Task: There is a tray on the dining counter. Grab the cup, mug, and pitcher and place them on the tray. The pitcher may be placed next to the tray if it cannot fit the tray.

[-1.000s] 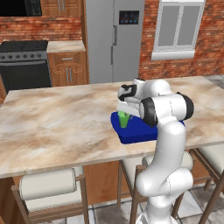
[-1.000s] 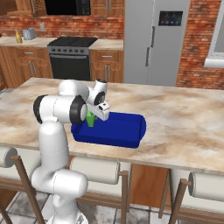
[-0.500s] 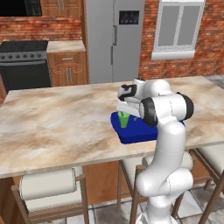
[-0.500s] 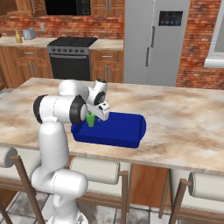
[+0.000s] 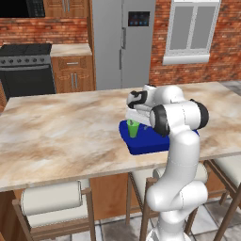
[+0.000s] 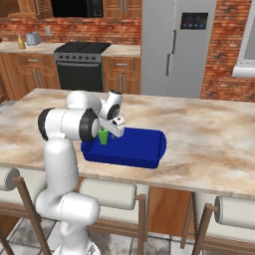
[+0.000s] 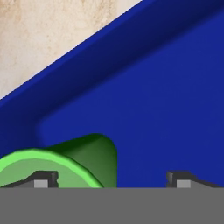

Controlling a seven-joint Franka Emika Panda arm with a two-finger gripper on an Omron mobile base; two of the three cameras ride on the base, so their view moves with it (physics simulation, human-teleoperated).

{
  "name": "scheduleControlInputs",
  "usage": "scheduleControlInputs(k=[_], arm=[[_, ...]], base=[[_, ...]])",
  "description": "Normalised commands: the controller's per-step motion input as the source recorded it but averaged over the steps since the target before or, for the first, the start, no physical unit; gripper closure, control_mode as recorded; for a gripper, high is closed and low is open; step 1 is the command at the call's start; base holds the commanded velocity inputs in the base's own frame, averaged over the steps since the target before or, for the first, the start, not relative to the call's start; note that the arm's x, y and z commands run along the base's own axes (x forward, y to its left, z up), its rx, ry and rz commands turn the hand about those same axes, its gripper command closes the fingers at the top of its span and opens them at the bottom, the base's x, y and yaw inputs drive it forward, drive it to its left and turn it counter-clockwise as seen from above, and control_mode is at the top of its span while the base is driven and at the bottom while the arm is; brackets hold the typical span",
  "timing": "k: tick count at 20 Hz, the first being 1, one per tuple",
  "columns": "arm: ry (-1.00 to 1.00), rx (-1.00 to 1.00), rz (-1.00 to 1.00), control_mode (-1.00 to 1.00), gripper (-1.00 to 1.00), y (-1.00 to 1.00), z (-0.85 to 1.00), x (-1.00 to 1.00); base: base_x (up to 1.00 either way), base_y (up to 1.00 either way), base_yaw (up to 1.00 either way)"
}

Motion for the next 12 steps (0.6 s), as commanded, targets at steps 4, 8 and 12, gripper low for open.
scheduleControlInputs(k=[4, 8, 12], arm=[[-0.01, 0.0, 0.01, -1.0, -1.0, 0.0, 0.44, 0.0], [-0.03, -0.03, 0.0, -1.0, -1.0, 0.0, 0.74, -0.01], [-0.01, -0.05, 0.01, -1.0, -1.0, -0.02, 0.79, -0.14]], base=[[0.0, 0.0, 0.0], [0.0, 0.0, 0.0], [0.0, 0.0, 0.0]])
